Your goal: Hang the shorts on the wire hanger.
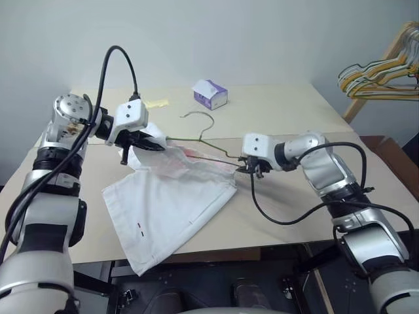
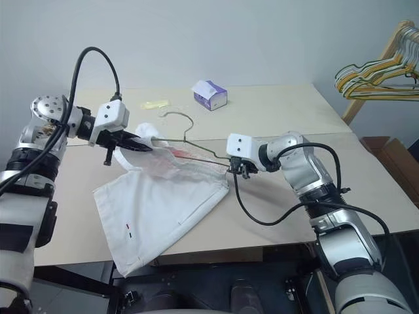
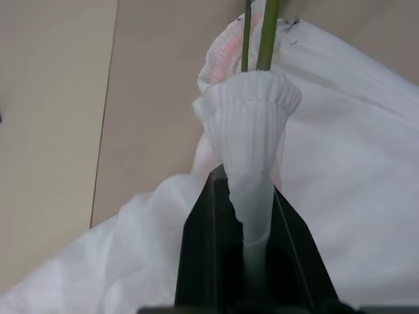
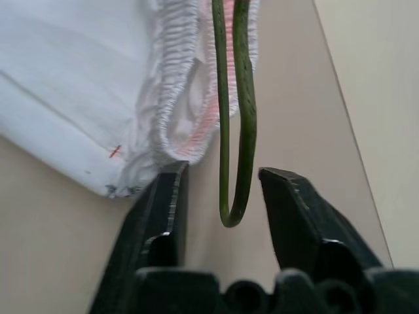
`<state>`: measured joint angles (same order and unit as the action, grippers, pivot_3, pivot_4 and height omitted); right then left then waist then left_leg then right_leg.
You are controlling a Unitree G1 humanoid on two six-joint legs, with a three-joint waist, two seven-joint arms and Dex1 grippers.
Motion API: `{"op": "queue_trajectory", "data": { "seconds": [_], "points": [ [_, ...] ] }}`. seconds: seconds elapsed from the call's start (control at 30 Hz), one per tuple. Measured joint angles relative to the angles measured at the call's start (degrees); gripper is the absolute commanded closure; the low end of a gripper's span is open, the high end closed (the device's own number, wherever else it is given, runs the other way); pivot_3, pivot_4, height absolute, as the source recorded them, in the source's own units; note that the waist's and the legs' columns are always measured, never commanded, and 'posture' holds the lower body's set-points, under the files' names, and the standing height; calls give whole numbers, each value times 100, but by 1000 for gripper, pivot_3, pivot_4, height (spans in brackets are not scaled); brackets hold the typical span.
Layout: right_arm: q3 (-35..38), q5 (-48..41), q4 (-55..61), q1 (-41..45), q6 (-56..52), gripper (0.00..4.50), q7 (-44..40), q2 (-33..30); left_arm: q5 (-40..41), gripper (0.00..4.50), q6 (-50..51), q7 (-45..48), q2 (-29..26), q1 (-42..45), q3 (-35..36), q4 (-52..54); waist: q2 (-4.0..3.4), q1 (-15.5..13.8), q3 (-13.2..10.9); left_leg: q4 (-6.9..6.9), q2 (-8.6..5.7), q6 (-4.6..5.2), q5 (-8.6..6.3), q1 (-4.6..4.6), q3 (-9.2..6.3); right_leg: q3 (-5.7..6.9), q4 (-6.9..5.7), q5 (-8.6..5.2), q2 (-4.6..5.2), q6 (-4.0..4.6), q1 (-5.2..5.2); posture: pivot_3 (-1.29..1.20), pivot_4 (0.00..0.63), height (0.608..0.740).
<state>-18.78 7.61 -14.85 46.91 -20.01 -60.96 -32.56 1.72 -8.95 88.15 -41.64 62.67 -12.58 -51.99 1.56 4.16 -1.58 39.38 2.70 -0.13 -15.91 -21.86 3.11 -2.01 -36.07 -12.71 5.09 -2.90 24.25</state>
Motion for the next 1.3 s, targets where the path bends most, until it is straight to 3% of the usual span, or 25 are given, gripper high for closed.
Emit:
{"op": "queue_trajectory", "data": {
  "seconds": [0.1,0.3,0.47,0.77,1.03,1.17,1.2,1.3],
  "points": [
    [580,-134,10,11,-417,410,455,-17,-11,4500,0,-76,-125,53,95,-34,0,-4,0,0,0,0,0,-4,-2,3,-3,1,1,-1,0,-28,0,740],
    [1559,-845,686,-576,-1337,410,838,-35,-50,4500,-2,-209,-256,318,279,-132,2,-18,2,1,1,1,0,-8,-9,11,-3,1,2,-2,-6,-33,0,740],
    [1577,-1404,867,-1387,-1842,410,901,516,-66,4500,-9,-204,-277,334,320,-194,3,42,2,13,1,1,0,-4,-6,3,-2,1,-1,-2,-2,-30,0,740],
    [1566,-2166,400,-1244,-2205,410,1150,1550,-76,4500,-64,-203,-267,393,380,-206,3,145,2,34,2,8,-5,-17,-13,6,-12,4,0,-8,-5,-13,0,740],
    [1490,-2225,-359,-1066,-2168,2821,1283,1763,-75,4500,-57,-205,-280,392,457,-202,3,130,2,36,1,9,-5,-23,-16,8,-15,7,1,-13,-5,-6,0,740],
    [1496,-2238,-382,-949,-2168,4254,1312,1755,-75,4500,-56,-208,-280,392,472,-202,3,138,2,36,2,9,-5,-22,-16,8,-15,8,1,-14,-5,-9,0,740],
    [1499,-2238,-382,-940,-2168,4479,1340,1748,-70,4500,-69,-200,-280,388,483,-202,3,141,2,36,2,9,-5,-22,-16,7,-16,8,1,-14,-5,-10,0,740],
    [1505,-2238,-382,-940,-2168,4479,1385,1713,45,4500,-117,22,-288,354,548,-199,3,144,2,36,2,9,-5,-22,-15,7,-15,8,1,-14,-4,-15,0,740]
  ]
}}
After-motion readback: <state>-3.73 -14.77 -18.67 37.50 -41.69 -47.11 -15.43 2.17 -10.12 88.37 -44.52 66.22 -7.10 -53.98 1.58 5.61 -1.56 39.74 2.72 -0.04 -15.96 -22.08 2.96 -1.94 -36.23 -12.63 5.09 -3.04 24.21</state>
